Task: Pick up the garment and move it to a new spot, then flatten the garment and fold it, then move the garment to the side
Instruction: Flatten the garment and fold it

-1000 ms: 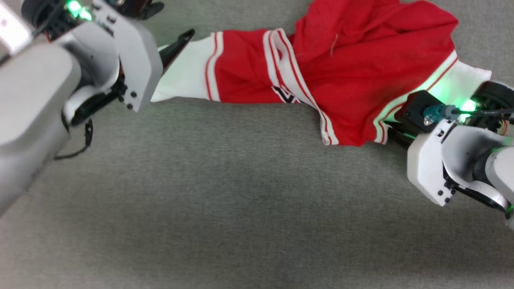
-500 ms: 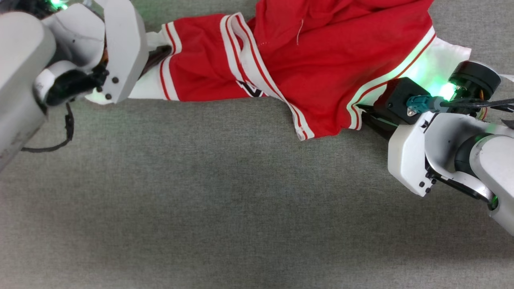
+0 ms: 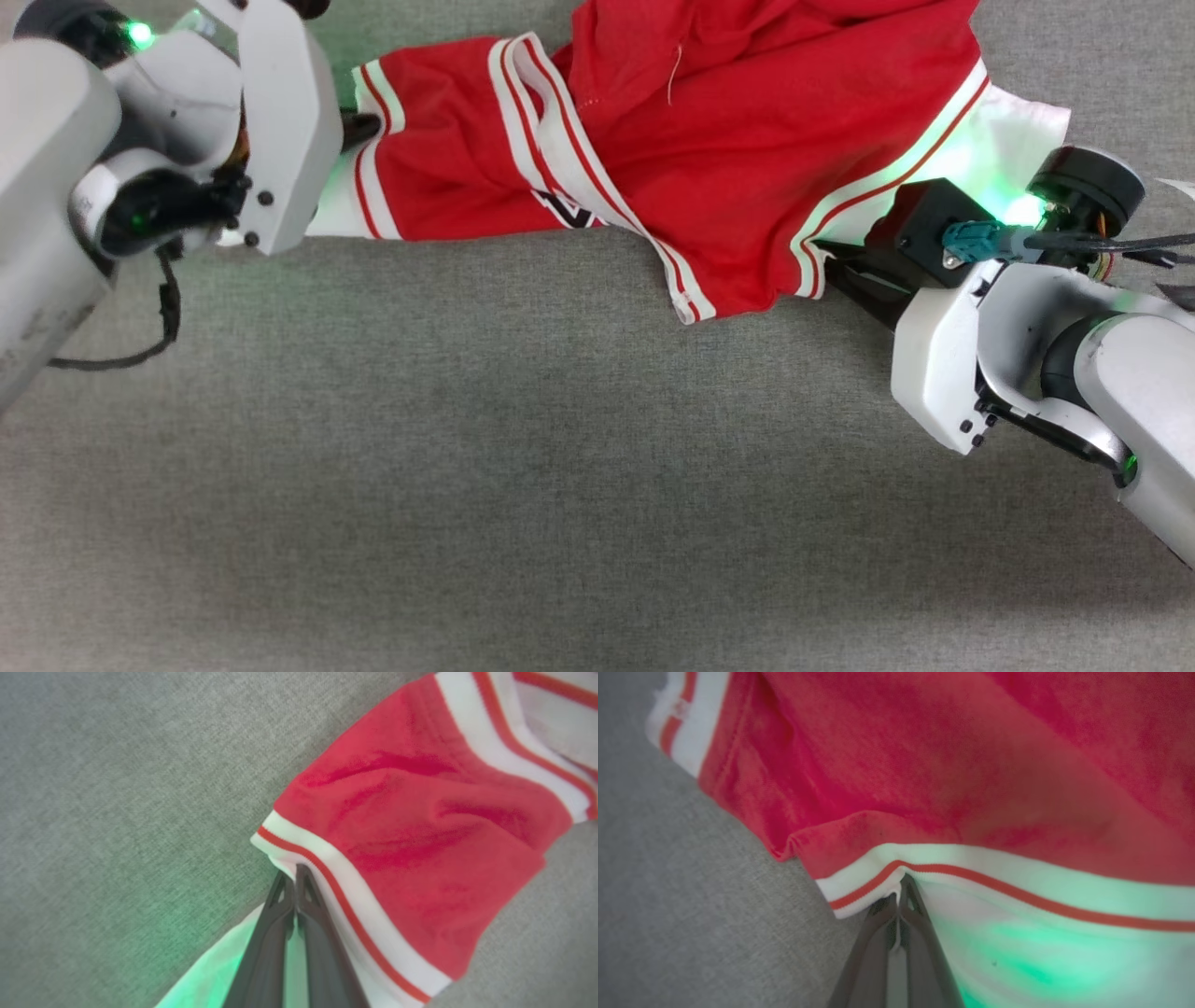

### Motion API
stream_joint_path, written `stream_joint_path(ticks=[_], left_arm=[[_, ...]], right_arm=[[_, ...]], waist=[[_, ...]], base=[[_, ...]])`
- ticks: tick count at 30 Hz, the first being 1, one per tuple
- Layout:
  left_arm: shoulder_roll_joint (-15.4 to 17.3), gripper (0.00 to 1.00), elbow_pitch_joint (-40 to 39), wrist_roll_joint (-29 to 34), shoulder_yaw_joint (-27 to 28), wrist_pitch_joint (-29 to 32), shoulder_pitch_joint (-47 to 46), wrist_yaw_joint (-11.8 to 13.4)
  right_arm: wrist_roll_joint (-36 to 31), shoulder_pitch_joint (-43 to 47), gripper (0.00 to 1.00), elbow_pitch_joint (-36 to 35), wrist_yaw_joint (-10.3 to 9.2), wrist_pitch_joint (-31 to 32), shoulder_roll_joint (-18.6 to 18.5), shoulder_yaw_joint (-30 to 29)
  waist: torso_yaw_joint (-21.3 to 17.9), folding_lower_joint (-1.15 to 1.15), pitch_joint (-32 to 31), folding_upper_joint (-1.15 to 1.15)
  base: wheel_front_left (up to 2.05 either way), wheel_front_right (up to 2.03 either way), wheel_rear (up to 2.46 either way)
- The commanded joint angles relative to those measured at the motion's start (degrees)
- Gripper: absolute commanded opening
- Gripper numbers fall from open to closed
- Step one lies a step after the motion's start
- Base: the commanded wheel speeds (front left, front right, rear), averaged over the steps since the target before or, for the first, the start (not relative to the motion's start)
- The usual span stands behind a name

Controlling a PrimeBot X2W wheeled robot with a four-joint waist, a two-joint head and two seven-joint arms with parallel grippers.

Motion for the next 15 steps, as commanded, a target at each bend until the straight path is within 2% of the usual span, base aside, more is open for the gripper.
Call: stream_joint_path(ticks=[1, 8, 11, 15], left_arm=[[-0.7, 0.00, 1.2, -0.9, -1.1, -1.7, 2.2, 0.1], [0.3, 0.00, 3.7, -1.6, -0.6, -14.1, 2.6, 0.1], [0.0, 0.00, 4.4, -3.9, -0.2, -22.0, 3.2, 0.1], [-0.5, 0.00, 2.6, -8.2, 1.1, -31.7, 5.2, 0.1]], right_arm=[[-1.5, 4.1, 0.00, 7.5, -1.92, 2.0, -1.4, 1.0], [0.7, 5.8, 0.00, 6.8, -1.90, -3.3, -0.7, -8.3], [2.9, 7.7, 0.00, 5.6, -1.10, -5.5, 1.3, -13.4], [6.9, 10.4, 0.00, 4.8, -1.10, -5.6, 2.1, -20.6]], waist=[[0.0, 0.00, -1.3, 0.00], [0.6, 0.00, -7.4, 0.00], [0.9, 0.00, -10.2, 0.00], [1.8, 0.00, -13.1, 0.00]], base=[[0.00, 0.00, 0.00], [0.00, 0.00, 0.00], [0.00, 0.00, 0.00], [0.00, 0.00, 0.00]])
